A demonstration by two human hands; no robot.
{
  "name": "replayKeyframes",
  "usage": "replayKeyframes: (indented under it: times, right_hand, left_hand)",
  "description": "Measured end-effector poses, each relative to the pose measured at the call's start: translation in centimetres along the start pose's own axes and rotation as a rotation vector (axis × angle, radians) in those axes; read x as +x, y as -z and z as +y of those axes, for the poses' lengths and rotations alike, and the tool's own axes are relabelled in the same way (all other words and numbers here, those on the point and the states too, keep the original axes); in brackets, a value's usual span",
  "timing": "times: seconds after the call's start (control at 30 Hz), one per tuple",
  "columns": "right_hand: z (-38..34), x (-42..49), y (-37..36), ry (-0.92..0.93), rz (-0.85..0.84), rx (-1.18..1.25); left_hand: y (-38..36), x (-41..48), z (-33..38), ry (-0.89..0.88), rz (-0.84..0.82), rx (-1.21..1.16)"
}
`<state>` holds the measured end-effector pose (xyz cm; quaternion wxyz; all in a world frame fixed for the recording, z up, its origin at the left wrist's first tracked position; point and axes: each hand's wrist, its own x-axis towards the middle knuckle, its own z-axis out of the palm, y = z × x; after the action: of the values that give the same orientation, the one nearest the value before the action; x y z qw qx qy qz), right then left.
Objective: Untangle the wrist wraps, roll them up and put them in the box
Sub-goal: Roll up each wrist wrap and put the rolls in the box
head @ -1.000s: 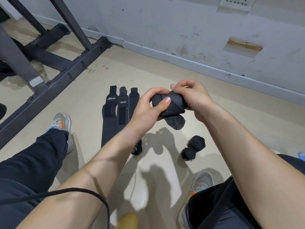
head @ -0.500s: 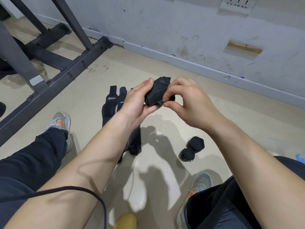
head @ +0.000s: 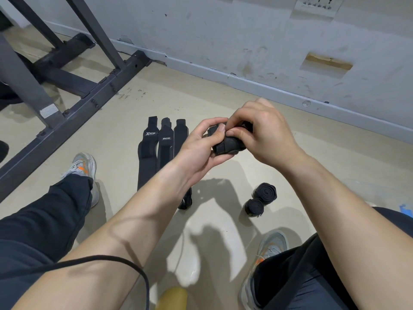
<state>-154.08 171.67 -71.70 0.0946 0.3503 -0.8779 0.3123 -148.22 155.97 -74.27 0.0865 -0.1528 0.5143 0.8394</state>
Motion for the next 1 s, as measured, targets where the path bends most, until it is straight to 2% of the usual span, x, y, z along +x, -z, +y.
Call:
replayKeyframes:
  times: [0.17, 0.33, 0.47, 0.53, 0.7, 0.87, 1.0]
  right_hand:
    - [0.3, 0.0, -0.4, -0.159, 0.001, 0.122]
    - [1.2, 0.2, -1.6, -0.342, -0.187, 0.266]
    - [1.3, 0.7, -2.6, -0.431, -0.169, 0.360]
    - [1.5, 0.9, -3.0, -0.483, -0.149, 0.411]
    - [2.0, 0.8, -4.0, -0.581, -0.165, 0.504]
    - [3.0, 0.1, -4.0, -0.638, -0.410, 0.770]
    - [3.2, -0.7, -4.9, -0.650, -0.355, 0.753]
  left_hand:
    - [0.3, -0.2, 0.4, -0.007, 0.018, 0.075]
    - [0.3, 0.0, -0.1, -0.009, 0.063, 0.114]
    - [0.2, 0.6, -1.8, -0.124, 0.159, 0.284]
    - [0.5, 1.0, -2.3, -0.128, 0.183, 0.295]
    - [1.3, 2.4, -2.9, -0.025, 0.221, 0.205]
    - [2.3, 3.5, -3.9, 0.058, 0.250, 0.124]
    - [2.7, 3.7, -4.5, 0.171, 0.218, 0.043]
